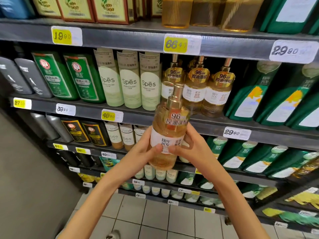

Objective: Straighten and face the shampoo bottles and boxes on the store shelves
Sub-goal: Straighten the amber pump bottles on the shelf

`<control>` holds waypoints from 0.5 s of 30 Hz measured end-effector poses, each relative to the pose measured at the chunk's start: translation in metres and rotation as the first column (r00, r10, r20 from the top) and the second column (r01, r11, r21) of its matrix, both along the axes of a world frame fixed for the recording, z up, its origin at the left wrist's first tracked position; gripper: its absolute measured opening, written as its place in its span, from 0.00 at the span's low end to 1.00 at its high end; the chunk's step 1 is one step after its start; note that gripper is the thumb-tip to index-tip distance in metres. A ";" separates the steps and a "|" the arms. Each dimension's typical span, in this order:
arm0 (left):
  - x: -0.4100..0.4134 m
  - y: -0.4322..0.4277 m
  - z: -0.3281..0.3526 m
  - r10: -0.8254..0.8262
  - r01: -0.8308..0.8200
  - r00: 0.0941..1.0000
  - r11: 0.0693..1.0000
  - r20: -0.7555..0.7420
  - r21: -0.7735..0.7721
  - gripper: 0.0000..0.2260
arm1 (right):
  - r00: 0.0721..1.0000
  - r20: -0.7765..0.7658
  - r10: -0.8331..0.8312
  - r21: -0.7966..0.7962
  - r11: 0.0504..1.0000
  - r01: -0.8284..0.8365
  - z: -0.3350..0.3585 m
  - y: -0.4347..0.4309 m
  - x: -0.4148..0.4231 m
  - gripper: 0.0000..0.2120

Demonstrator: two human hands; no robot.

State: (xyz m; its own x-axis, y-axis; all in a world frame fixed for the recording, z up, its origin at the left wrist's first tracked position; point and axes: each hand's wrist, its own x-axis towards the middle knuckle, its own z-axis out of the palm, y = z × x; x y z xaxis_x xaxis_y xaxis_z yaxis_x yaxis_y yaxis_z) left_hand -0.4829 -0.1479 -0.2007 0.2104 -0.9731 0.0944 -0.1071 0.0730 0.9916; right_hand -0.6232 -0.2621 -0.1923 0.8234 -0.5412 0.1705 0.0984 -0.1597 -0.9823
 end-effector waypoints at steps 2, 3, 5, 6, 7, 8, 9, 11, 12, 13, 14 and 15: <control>0.005 0.001 0.001 0.015 -0.008 0.989 0.999 0.146 -0.046 0.26 | 0.997 0.053 -0.050 -0.031 0.998 0.052 -0.002 0.001 -0.002 0.34; 0.006 0.000 0.002 0.026 -0.010 0.976 0.997 0.218 -0.075 0.26 | 0.995 0.073 -0.064 -0.069 0.995 0.069 -0.002 0.001 -0.002 0.36; 0.006 -0.001 0.002 0.054 -0.012 0.945 0.991 0.321 -0.131 0.25 | 0.993 0.096 -0.068 -0.169 0.982 0.083 -0.002 0.002 -0.004 0.38; 0.005 -0.002 0.002 0.070 -0.016 0.936 0.987 0.345 -0.157 0.25 | 0.992 0.101 -0.069 -0.202 0.975 0.089 -0.002 0.002 -0.005 0.38; 0.005 -0.003 0.002 0.087 -0.025 0.932 0.984 0.353 -0.176 0.25 | 0.993 0.099 -0.071 -0.214 0.973 0.091 -0.003 0.002 -0.006 0.37; 0.004 -0.003 0.001 0.094 -0.029 0.936 0.981 0.340 -0.190 0.25 | 0.994 0.092 -0.067 -0.208 0.974 0.085 -0.003 0.003 -0.006 0.37; 0.003 -0.004 -0.001 0.090 -0.033 0.948 0.982 0.304 -0.188 0.25 | 0.996 0.076 -0.056 -0.199 0.978 0.070 -0.002 0.003 -0.006 0.38; 0.003 -0.003 -0.001 0.074 -0.052 0.984 0.989 0.162 -0.138 0.25 | 1.000 0.012 -0.026 -0.175 0.984 0.028 0.001 0.001 -0.008 0.39; 0.003 -0.001 0.001 0.072 -0.063 0.993 0.993 0.090 -0.098 0.26 | 1.000 -0.030 -0.009 -0.150 0.989 0.004 0.004 0.000 -0.009 0.38; 0.003 0.001 0.003 0.077 -0.074 0.996 0.995 0.043 -0.062 0.26 | 0.998 -0.069 0.012 -0.117 0.993 -0.020 0.007 -0.001 -0.011 0.36; 0.002 0.004 0.006 0.078 -0.077 0.997 0.997 0.019 -0.030 0.27 | 0.994 -0.102 0.027 -0.095 0.995 -0.037 0.011 -0.001 -0.014 0.32; 0.000 0.007 0.009 0.082 -0.082 0.997 0.997 0.005 0.008 0.32 | 0.991 -0.129 0.026 -0.088 0.995 -0.037 0.014 0.000 -0.015 0.28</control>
